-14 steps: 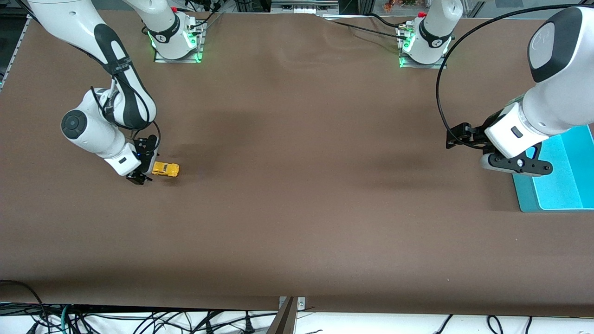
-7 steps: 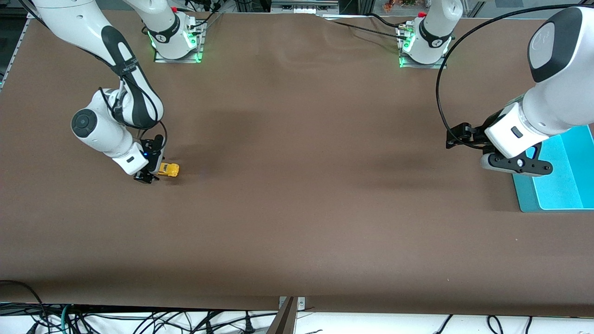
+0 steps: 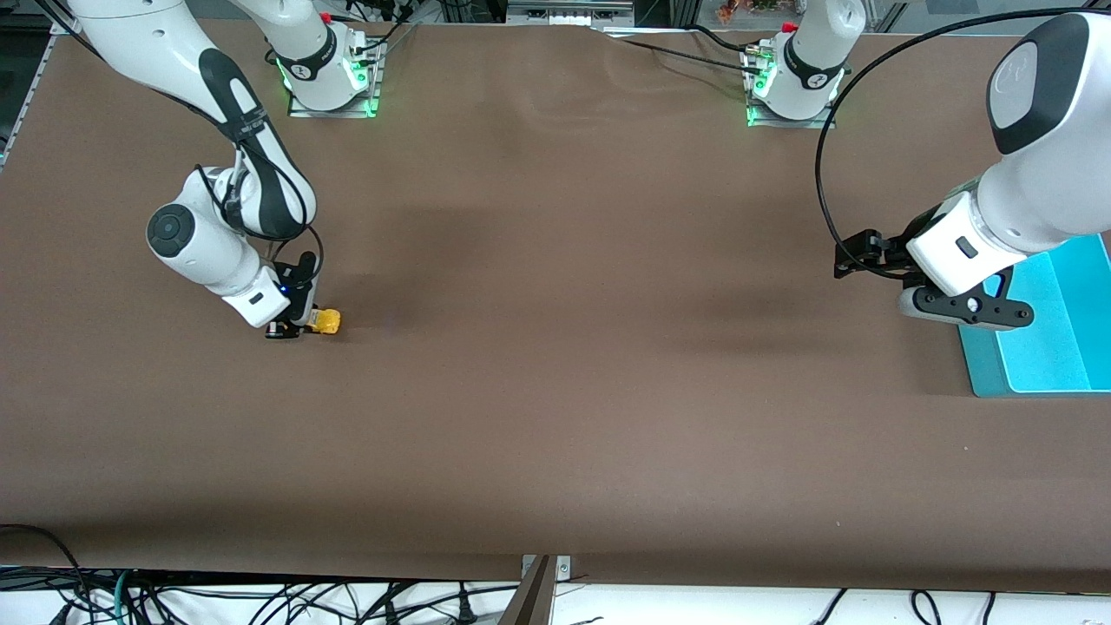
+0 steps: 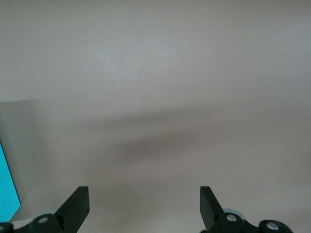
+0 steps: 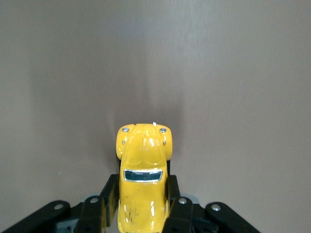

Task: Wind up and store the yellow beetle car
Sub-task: 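Drag the held car backward along the table with the right gripper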

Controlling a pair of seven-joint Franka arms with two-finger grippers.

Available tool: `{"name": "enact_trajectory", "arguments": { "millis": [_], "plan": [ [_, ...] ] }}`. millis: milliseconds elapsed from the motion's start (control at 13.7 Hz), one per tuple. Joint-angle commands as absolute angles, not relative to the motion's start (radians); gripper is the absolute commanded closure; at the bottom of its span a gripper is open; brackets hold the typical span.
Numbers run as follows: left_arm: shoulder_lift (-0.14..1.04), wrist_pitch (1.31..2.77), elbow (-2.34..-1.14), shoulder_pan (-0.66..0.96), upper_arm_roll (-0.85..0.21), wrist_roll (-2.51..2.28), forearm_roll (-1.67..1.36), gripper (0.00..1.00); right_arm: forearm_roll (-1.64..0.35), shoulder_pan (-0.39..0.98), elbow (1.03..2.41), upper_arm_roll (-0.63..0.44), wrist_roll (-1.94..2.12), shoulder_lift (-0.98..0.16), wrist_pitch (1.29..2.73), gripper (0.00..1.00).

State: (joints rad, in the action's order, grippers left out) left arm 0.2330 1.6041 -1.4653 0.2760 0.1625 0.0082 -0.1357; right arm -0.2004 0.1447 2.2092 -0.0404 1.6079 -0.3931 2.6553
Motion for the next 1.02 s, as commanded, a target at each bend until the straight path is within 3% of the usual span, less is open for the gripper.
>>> {"name": "enact_trajectory", "arguments": {
  "millis": [0,948],
  "plan": [
    [0.247,1.591,-1.436,0.273,0.163,0.006,-0.169,0.0,-0.224,0.141,2.218,0.009,1.615,-0.331,2.622,0.89],
    [0.247,1.591,-1.436,0.273,0.163,0.006,-0.169,0.0,-0.225,0.135,2.264,0.011,1.679,-0.391,2.681,0.82]
  ]
}}
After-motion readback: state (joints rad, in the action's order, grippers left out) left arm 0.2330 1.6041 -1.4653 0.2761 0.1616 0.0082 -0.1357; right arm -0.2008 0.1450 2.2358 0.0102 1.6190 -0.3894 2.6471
